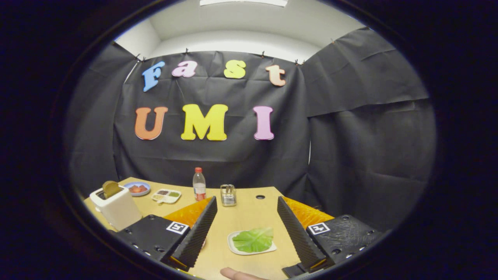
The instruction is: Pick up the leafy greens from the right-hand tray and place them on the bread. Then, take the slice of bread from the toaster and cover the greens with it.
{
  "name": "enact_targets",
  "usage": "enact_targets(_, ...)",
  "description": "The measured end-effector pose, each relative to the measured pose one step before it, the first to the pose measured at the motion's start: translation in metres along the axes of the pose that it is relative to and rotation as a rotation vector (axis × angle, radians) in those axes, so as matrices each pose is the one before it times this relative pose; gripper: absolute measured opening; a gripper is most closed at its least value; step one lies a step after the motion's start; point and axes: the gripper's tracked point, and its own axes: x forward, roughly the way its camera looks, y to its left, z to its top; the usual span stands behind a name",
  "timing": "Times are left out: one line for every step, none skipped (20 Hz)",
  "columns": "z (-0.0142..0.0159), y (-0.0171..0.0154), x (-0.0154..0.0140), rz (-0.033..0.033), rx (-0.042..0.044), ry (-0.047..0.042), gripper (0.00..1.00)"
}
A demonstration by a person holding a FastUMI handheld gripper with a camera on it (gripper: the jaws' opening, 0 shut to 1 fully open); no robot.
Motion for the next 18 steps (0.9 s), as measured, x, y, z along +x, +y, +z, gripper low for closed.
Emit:
enact_targets(-0.01040,-0.00767,0.01531,-0.01423,-0.00343,0.02354,0.95)
enact_targets(-0.01112,-0.00480,0.01459,-0.01168,-0.00474,0.02882,0.95)
enact_targets(-0.00831,-0.00459,0.01659,-0.00928,-0.00961,0.01812,0.95)
enact_targets(-0.01115,-0.00530,0.01702,-0.01542,-0.01638,0.03196,0.95)
enact_targets(-0.01136,-0.00107,0.01616,0.00082,-0.01616,0.03101,0.95)
enact_targets(-0.01076,0.00033,0.01486,0.00181,-0.00888,0.03467,0.95)
enact_targets(-0.01060,-0.00035,0.01666,0.00455,-0.00895,0.03052,0.95)
enact_targets(-0.01157,-0.00256,0.01741,-0.00047,-0.00114,0.03142,0.96)
enact_targets(-0.01403,-0.00376,0.01702,-0.00985,-0.00352,0.04762,0.96)
enact_targets(-0.01433,-0.00596,0.01590,-0.01235,0.00150,0.04505,0.95)
enact_targets(-0.00958,-0.00204,0.01518,0.00387,0.01555,0.03549,0.96)
enact_targets(-0.00763,0.00007,0.00946,0.00057,0.01328,0.02908,0.96)
enact_targets(-0.00510,-0.00016,0.00826,0.00160,0.01010,0.02034,0.96)
enact_targets(-0.00632,0.00246,0.00853,0.00189,-0.00448,0.02117,0.96)
enact_targets(-0.00775,0.00137,0.00696,-0.00033,-0.00850,0.03234,0.96)
enact_targets(-0.00740,0.00061,0.00659,-0.00089,-0.00494,0.02948,0.96)
enact_targets(-0.00382,-0.00409,0.00462,-0.01904,0.00071,0.01685,0.96)
enact_targets(-0.00346,-0.00518,0.00347,-0.01757,0.00114,0.01634,0.96)
